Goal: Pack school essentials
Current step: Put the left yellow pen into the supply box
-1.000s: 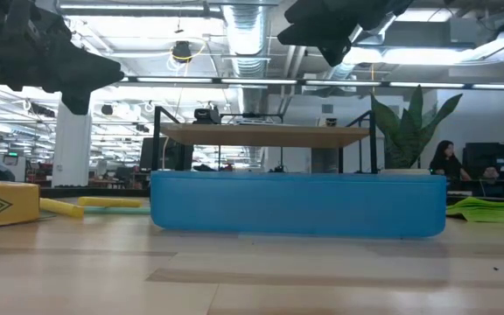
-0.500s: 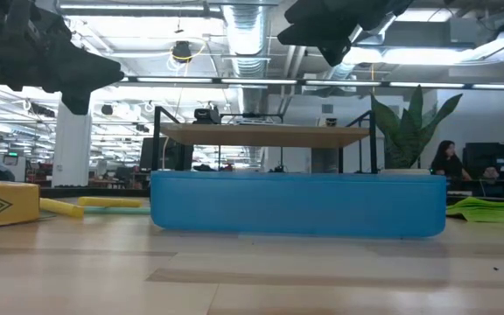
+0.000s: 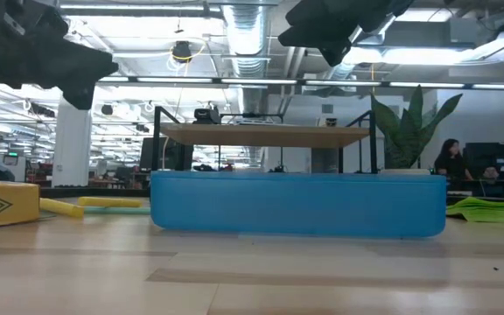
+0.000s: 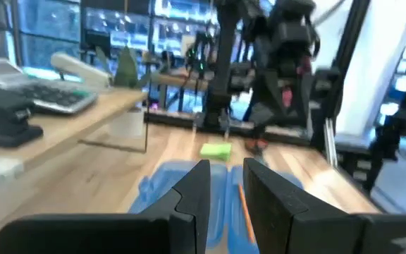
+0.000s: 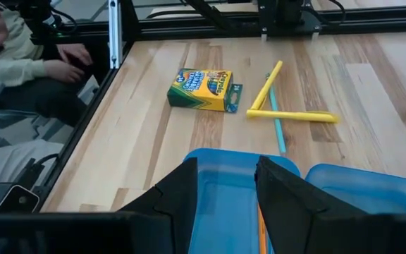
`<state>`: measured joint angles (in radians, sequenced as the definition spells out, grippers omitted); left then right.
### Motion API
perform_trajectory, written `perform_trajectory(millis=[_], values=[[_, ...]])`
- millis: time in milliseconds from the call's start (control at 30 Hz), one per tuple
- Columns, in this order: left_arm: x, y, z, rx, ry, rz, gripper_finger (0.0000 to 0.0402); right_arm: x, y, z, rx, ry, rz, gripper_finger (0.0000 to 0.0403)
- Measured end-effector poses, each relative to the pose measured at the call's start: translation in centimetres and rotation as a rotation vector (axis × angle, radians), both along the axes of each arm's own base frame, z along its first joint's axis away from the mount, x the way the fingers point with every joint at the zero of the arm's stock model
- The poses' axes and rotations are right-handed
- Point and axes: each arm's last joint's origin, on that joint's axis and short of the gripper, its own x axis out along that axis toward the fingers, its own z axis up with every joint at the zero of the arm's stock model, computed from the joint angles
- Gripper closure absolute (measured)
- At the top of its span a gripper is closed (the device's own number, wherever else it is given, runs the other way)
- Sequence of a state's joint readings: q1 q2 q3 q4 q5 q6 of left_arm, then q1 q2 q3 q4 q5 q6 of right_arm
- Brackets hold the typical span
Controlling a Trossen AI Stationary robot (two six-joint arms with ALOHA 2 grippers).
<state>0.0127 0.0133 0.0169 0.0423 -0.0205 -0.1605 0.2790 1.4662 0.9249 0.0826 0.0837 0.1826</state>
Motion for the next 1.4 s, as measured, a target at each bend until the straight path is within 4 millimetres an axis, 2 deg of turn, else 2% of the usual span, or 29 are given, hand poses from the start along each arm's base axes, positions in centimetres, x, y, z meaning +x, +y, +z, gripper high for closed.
perform_trajectory(millis=[200, 467, 800, 900, 1233, 1400], values=[[-0.1, -0.1, 1.5, 0.049, 0.010, -0.041, 0.0329, 0.0, 0.0, 0.0, -0.003, -0.001, 0.001, 0.0240], [0.9, -0.3, 1.0, 0.020, 0.234, -0.099, 0.0319, 0.0, 0.0, 0.0, -0.004, -0.002, 0.004, 0.0240], [2.4, -1.3, 1.2, -0.013, 0.541, -0.213, 0.0271, 0.0, 0.1, 0.0, -0.006, -0.002, 0.008, 0.0240], [2.8, -1.7, 1.0, -0.068, 0.637, -0.198, 0.0261, 0.0, 0.1, 0.0, -0.005, -0.002, 0.008, 0.0240], [5.2, -3.4, 1.7, -0.102, 0.799, -0.199, 0.0257, 0.0, 0.1, 0.1, -0.004, -0.006, 0.008, 0.0239], [6.0, -3.7, 2.3, -0.098, 0.985, -0.144, 0.0257, 0.0, 0.1, 0.1, -0.003, -0.006, 0.008, 0.0239]])
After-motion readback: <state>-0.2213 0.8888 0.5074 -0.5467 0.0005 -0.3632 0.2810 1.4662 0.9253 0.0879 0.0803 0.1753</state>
